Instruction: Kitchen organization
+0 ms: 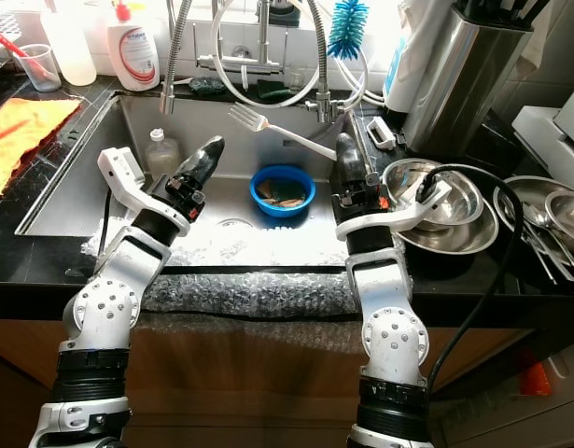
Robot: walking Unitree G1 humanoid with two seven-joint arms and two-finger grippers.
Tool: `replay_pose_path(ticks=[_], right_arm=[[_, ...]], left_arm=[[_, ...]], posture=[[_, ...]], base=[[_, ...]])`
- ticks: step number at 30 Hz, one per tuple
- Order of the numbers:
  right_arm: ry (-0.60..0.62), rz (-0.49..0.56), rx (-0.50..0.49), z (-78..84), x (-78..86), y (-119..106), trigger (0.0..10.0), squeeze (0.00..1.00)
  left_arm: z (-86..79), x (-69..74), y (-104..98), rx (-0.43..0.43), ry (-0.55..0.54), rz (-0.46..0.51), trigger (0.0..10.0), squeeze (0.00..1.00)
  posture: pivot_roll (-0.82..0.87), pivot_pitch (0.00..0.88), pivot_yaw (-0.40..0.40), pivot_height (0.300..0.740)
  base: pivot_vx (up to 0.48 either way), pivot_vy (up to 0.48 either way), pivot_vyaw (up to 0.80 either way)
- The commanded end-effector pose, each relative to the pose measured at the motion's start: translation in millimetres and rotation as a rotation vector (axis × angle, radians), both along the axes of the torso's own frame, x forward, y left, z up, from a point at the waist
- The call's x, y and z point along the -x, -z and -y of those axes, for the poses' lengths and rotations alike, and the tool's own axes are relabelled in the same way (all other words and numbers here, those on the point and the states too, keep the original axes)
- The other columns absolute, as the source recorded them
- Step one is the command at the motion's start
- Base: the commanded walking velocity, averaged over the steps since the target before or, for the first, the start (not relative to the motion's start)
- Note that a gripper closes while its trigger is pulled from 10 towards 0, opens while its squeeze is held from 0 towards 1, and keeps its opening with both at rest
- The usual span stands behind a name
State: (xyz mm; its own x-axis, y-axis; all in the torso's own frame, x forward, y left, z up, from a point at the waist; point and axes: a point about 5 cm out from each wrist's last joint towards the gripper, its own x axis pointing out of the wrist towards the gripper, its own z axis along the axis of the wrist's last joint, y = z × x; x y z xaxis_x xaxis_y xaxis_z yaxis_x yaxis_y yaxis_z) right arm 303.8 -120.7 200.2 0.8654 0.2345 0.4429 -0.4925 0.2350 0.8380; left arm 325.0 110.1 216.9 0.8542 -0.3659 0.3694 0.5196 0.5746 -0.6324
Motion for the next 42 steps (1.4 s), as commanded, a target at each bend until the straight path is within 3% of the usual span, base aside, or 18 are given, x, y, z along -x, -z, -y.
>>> replay_pose_path(ticks=[1, 3, 23, 42], right_arm=[[-0.038, -0.005, -0.042, -12.4, 5.3, 0.0, 10.0, 0.00], [-0.064, -0.018, 0.021, -16.9, 6.9, 3.9, 10.0, 0.00], [-0.149, 0.033, -0.022, -21.0, 17.2, -2.9, 10.0, 0.00], [-0.190, -0.002, 0.081, -24.2, 33.8, 9.9, 10.0, 0.00]], left_arm=[[1.6, 3.0, -7.7, 0.011, 0.003, 0.036, 10.0, 0.00], [-0.9, 3.2, -9.7, 0.026, -0.010, 0.052, 10.0, 0.00], [0.7, 3.2, -6.4, -0.001, -0.016, 0.054, 10.0, 0.00], [-3.2, -0.6, -10.3, 0.025, -0.087, 0.079, 10.0, 0.00]], posture=[[-0.02, 0.070, -0.087, 0.740], [-0.03, 0.067, -0.091, 0.740], [-0.04, 0.050, -0.098, 0.740], [-0.04, 0.058, -0.096, 0.740]], base=[[0.000, 0.000, 0.00], [0.000, 0.000, 0.00], [0.000, 0.000, 0.00], [0.000, 0.000, 0.00]])
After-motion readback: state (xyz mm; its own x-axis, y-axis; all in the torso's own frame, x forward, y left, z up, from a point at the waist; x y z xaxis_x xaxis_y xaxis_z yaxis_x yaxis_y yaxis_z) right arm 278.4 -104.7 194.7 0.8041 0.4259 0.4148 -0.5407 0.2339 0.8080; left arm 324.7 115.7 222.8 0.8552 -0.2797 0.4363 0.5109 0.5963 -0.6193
